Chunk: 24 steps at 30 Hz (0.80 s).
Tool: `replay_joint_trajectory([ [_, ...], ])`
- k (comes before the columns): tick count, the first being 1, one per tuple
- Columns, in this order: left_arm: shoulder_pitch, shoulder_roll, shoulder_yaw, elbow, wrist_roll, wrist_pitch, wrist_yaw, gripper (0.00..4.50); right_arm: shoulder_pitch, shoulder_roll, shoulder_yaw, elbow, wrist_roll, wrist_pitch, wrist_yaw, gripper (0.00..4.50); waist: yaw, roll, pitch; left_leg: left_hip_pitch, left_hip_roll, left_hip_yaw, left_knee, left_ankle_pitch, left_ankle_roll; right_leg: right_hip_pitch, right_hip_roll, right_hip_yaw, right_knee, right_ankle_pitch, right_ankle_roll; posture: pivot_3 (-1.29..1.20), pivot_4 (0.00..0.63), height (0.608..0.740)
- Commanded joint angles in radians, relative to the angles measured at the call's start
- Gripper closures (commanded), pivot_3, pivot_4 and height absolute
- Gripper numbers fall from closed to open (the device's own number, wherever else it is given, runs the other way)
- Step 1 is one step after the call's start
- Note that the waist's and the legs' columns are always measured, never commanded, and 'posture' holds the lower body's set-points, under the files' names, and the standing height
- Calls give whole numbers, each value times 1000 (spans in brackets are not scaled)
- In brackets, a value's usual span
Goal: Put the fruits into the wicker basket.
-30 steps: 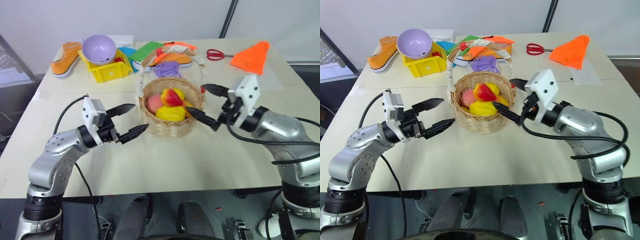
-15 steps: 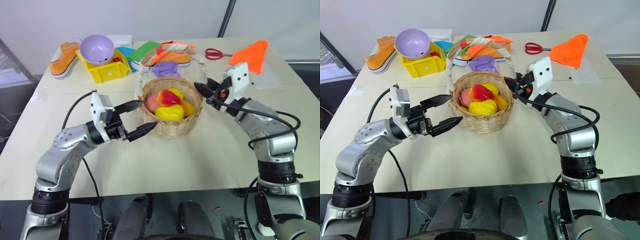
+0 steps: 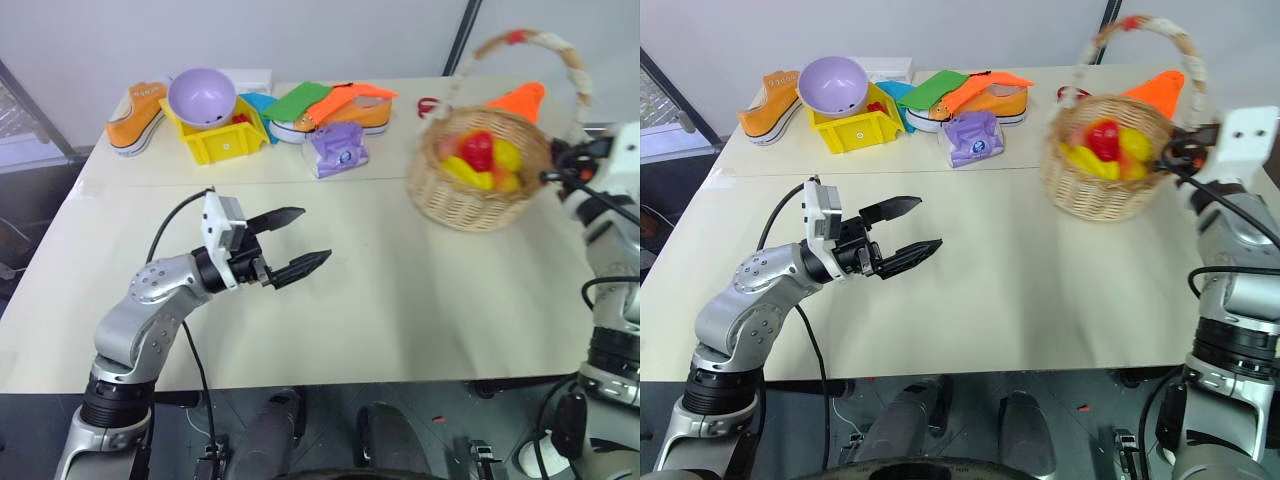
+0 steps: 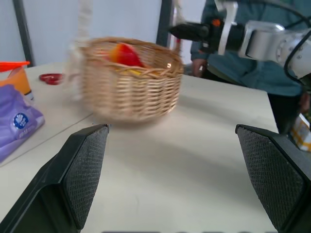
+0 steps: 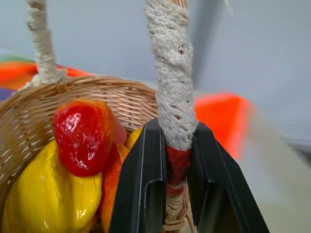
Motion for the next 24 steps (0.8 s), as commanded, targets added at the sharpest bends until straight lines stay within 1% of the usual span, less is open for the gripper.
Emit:
replay_joint_trajectory([
  [1, -32, -14, -10, 1, 11, -31, -4, 0, -29, -28, -45, 98, -8, -116, 1, 4438, -7, 1, 0, 0, 0, 0, 0, 0, 0, 0, 0, 0, 0, 0, 0, 0, 150, 740],
  [3, -31, -14, -11, 9, 19, -36, -8, 0, -22, -32, -49, 131, -7, -148, 14, 3408, -17, 2, 0, 0, 1, 1, 0, 0, 0, 0, 0, 0, 2, 0, 0, 0, 150, 740],
  [4, -30, -12, -9, 12, 22, -39, -8, 0, -16, -31, -55, 130, -2, -154, 15, 3051, -22, 2, 0, 1, 1, 1, 0, 0, 0, 0, 0, 1, 2, 0, 0, 0, 150, 740],
  [6, -26, -9, -3, 18, 24, -41, -2, 0, 7, -29, -68, 98, -1, -160, 2, 2090, -26, 2, 0, 1, 1, 1, 0, 0, 0, -1, 1, 0, 4, 0, 0, 0, 150, 740],
  [7, -25, -9, 1, 20, 24, -42, -1, 0, 16, -28, -72, 84, -2, -161, -3, 1532, -25, 2, 0, 1, 1, 1, 0, 0, 0, -1, 1, 1, 4, 0, 0, 0, 150, 740],
  [8, -19, -5, 6, 24, 30, -45, 3, 0, 51, -28, -78, 42, -4, -162, 3, 1155, -25, 2, 0, 1, 1, 1, 0, 1, 0, -1, 1, 1, 4, 0, 0, 0, 150, 740],
  [10, -5, 6, 23, 42, 51, -58, 11, 0, 139, -22, -95, -53, 10, -154, 31, 1155, -21, 2, 0, 1, 1, 1, 0, 1, 0, -1, 0, 1, 4, 0, 0, 0, 150, 740],
  [13, 17, 31, 66, 84, 77, -74, 33, 0, 293, -5, -117, -188, 68, -148, 114, 1155, -16, 2, 0, 0, 1, 1, 0, 0, 0, -1, 0, 1, 4, -1, 1, 0, 150, 740],
  [16, 52, 67, 117, 130, 104, -86, 49, 0, 433, 17, -114, -314, 170, -128, 223, 1155, -21, 3, 0, 1, 1, 0, 1, 0, 0, -1, 0, 1, 4, -1, 1, 0, 150, 740],
  [18, 82, 93, 156, 161, 123, -101, 60, 0, 527, 18, -47, -412, 202, -116, 302, 1155, -26, 3, 0, 1, 2, 0, 1, 0, 0, -1, 0, 2, 4, -1, 0, 0, 150, 740],
  [20, 110, 117, 178, 196, 155, -118, 71, 0, 571, 24, 31, -464, 212, -105, 348, 1155, -28, 3, -1, 1, 3, 0, 0, 0, 0, -2, 1, 2, 4, -2, -1, 0, 150, 740],
  [22, 139, 135, 189, 227, 190, -136, 82, 0, 577, 32, 95, -473, 205, -101, 369, 1155, -28, 3, -1, 2, 3, 0, 0, 0, 0, -3, 0, 2, 4, -3, -3, 0, 150, 740],
  [24, 176, 140, 203, 232, 200, -154, 85, 0, 550, 38, 145, -440, 170, -120, 372, 1155, -26, 3, -1, 2, 3, 0, 0, -1, -1, -4, 0, 2, 4, -3, -3, 0, 150, 740],
])
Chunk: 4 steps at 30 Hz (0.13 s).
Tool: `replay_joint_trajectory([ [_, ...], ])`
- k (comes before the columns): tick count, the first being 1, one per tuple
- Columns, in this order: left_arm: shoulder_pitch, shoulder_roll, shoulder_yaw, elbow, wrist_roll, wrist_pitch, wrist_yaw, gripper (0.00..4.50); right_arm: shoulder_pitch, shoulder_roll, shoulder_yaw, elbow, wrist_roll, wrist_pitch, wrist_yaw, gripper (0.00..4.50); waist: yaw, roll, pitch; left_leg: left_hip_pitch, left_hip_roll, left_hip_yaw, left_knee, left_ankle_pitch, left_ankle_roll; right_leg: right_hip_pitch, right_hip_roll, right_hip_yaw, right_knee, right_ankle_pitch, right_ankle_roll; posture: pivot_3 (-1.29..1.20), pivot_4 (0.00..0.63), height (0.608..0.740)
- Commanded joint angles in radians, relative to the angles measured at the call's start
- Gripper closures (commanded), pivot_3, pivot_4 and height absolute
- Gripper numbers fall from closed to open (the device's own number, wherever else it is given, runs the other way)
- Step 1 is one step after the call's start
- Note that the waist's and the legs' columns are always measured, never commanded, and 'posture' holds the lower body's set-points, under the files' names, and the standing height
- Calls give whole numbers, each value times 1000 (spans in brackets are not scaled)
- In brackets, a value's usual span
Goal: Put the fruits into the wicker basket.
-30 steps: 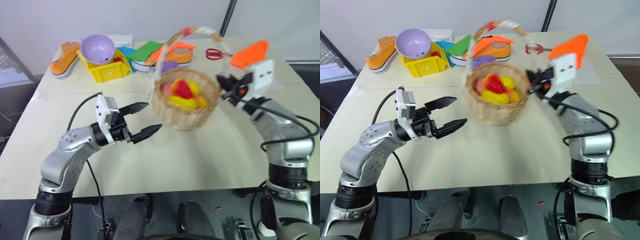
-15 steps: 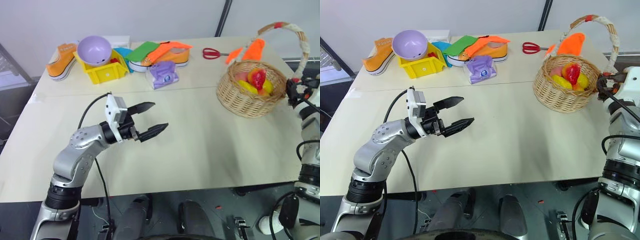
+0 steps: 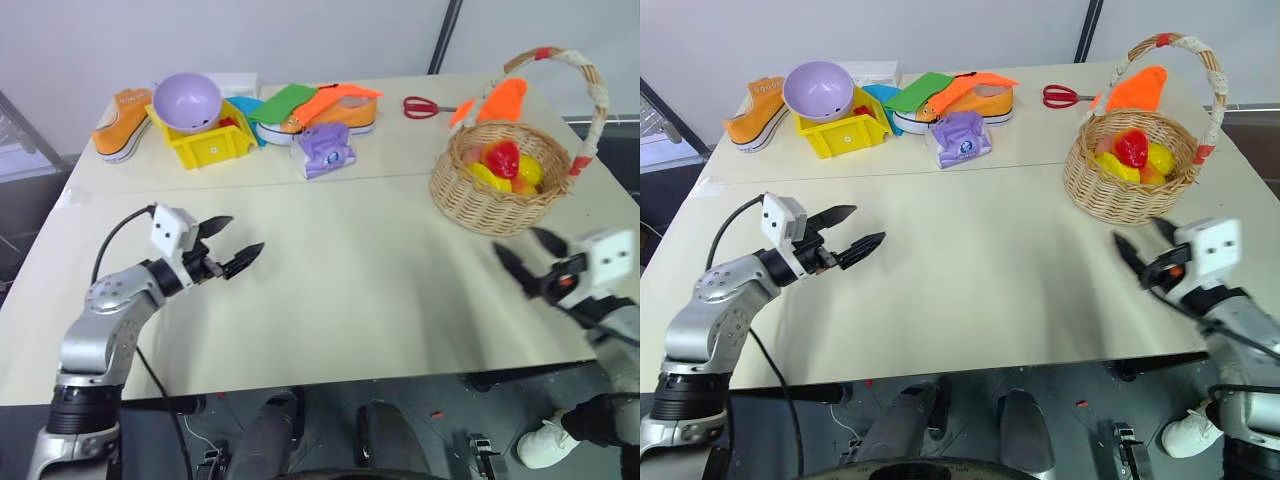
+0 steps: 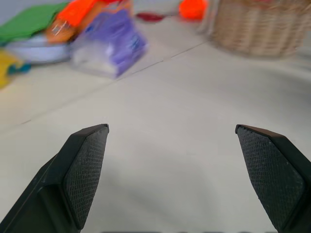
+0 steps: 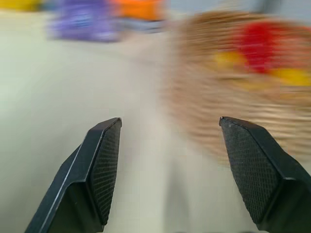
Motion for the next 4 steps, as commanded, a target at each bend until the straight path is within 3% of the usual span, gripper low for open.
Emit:
replay_joint_trajectory([
  [1, 45, 11, 47, -2, 24, -46, 10, 0, -40, 7, 61, 10, -27, -28, 14, 1155, 6, 0, 0, 0, 0, 0, 0, 0, 0, 0, 0, 0, 0, 0, 0, 0, 150, 740],
  [4, 91, 11, 64, -20, 16, -29, 14, 0, -83, 10, 95, 39, -26, -28, 25, 1155, 15, 0, 0, -1, -1, -1, 0, -1, -1, -1, -1, 0, -3, 0, 0, 0, 150, 740],
])
